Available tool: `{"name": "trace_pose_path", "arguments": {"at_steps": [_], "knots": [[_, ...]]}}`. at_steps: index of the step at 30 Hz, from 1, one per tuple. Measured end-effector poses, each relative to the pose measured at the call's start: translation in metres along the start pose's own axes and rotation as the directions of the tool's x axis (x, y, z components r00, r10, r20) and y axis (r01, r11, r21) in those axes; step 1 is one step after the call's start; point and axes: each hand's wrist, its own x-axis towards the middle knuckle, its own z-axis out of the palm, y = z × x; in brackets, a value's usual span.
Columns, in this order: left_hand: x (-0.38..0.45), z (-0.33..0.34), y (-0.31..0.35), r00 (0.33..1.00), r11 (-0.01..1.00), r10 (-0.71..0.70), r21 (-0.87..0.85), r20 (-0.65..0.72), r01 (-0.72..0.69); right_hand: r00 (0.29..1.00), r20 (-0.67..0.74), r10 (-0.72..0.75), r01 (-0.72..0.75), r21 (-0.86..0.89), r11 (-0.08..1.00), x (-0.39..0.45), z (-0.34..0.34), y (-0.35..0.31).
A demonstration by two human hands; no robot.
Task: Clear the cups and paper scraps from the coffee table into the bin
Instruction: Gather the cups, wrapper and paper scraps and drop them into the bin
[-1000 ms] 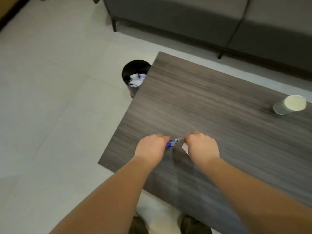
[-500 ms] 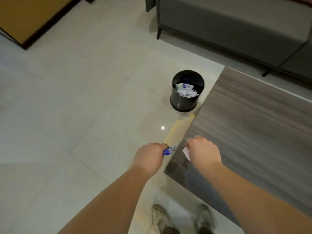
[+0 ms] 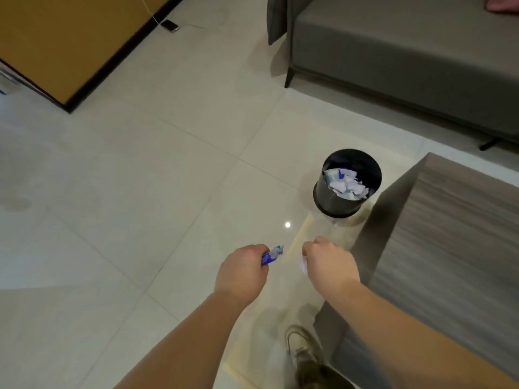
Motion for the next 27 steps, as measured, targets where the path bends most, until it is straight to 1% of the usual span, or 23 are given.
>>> {"name": "trace_pose_path", "arguments": {"at_steps": [2,6,9,11,13,16,21,25,27], "knots": [[0.018,-0.011,-0.003,1.0,0.999,-0.011,-0.038,-0.007,0.01,1.0,0.013,0.002,-0.002,0.001,1.0,0.02,-0.009,-0.005],[0.05,-0.032,-0.018,0.999,0.999,0.01,-0.042,0.046,-0.008,0.999,0.029,0.037,-0.036,-0.003,0.999,0.061,-0.024,-0.024],[0.082,-0.052,-0.037,0.997,1.0,0.029,0.011,0.073,-0.029,0.997,0.048,0.065,-0.067,0.03,0.997,0.092,-0.032,-0.041],[0.107,-0.068,-0.049,0.995,0.997,0.055,0.044,0.082,-0.058,0.995,0.034,0.097,-0.099,0.054,0.994,0.112,-0.037,-0.049],[0.133,-0.085,-0.057,0.993,0.994,0.087,0.059,0.081,-0.092,0.991,0.018,0.136,-0.137,0.075,0.988,0.13,-0.043,-0.053],[0.168,-0.105,-0.06,0.988,0.987,0.127,0.088,0.084,-0.134,0.98,0.035,0.197,-0.2,0.11,0.974,0.15,-0.053,-0.057],[0.218,-0.122,-0.04,0.968,0.967,0.216,0.11,0.126,-0.23,0.954,0.041,0.297,-0.299,0.154,0.942,0.174,-0.067,-0.046],[0.262,-0.124,-0.004,0.947,0.944,0.266,0.151,0.179,-0.294,0.926,-0.008,0.379,-0.37,0.192,0.909,0.195,-0.074,-0.014],[0.284,-0.121,0.018,0.936,0.931,0.288,0.169,0.201,-0.323,0.908,0.002,0.42,-0.411,0.204,0.888,0.206,-0.077,0.008]]}}
